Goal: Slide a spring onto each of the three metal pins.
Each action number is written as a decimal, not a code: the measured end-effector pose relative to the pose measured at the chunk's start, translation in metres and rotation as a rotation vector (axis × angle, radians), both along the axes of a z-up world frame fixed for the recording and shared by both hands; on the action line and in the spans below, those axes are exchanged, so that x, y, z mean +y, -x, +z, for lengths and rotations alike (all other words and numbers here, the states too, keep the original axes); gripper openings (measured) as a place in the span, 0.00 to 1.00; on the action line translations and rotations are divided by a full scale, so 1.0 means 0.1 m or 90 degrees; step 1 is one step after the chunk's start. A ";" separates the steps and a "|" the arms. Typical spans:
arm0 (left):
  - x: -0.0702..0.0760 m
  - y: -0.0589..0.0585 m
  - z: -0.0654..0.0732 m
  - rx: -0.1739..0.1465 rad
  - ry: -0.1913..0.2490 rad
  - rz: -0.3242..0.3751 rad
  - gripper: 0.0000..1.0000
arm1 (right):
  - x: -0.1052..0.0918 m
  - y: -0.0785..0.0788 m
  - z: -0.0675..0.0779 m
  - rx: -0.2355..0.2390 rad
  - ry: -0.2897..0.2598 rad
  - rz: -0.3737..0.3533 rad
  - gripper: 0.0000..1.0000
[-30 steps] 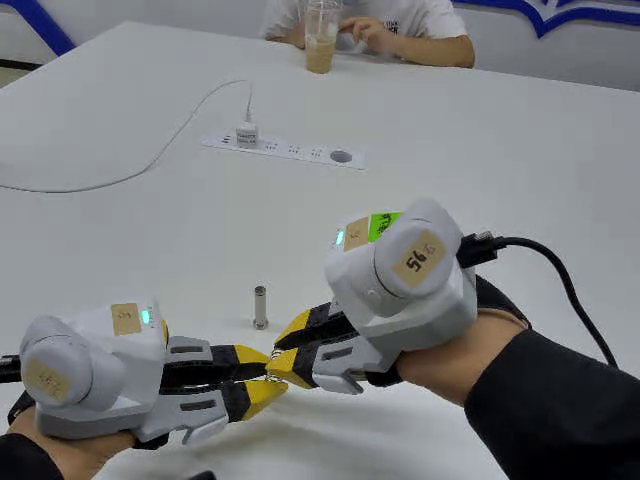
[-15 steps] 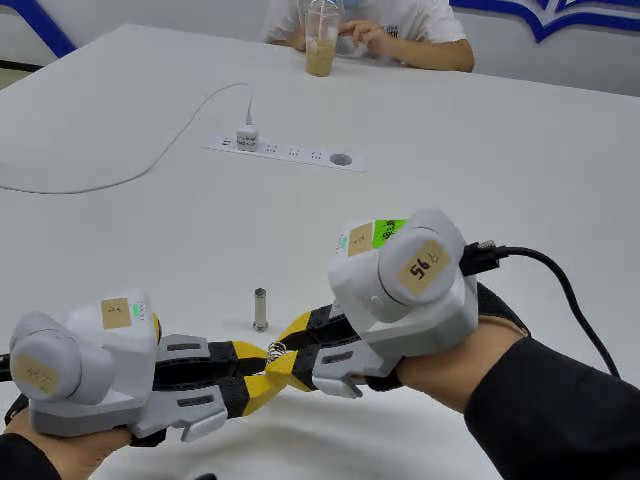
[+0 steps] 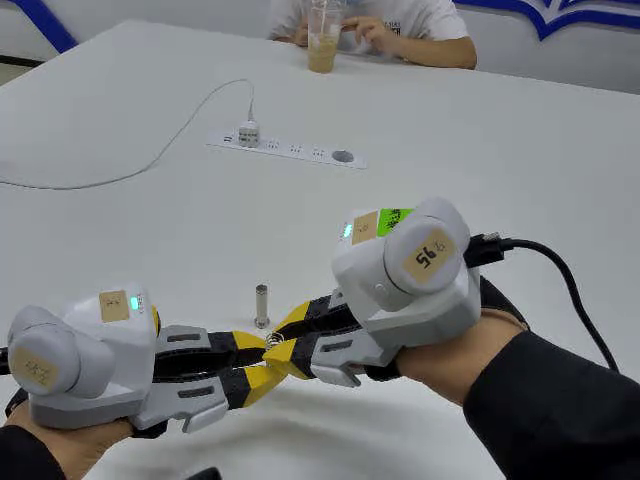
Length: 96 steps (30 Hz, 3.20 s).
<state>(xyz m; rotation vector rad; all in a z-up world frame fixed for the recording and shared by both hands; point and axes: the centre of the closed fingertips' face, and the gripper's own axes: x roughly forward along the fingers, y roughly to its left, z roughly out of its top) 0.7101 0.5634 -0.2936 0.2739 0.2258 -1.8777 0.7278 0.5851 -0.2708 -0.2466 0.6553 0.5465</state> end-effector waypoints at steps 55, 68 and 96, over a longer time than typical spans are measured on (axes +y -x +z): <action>0.05 -0.20 0.01 0.036 -0.014 0.082 0.61 | -0.40 -0.63 0.39 -0.090 -0.024 -0.086 0.12; 0.08 -0.22 -0.03 0.040 -0.017 0.088 0.63 | -0.43 -0.67 0.24 -0.070 -0.023 -0.093 0.12; 0.09 -0.25 -0.06 0.043 -0.021 0.093 0.63 | -0.42 -0.71 -0.14 -0.016 -0.027 -0.093 0.12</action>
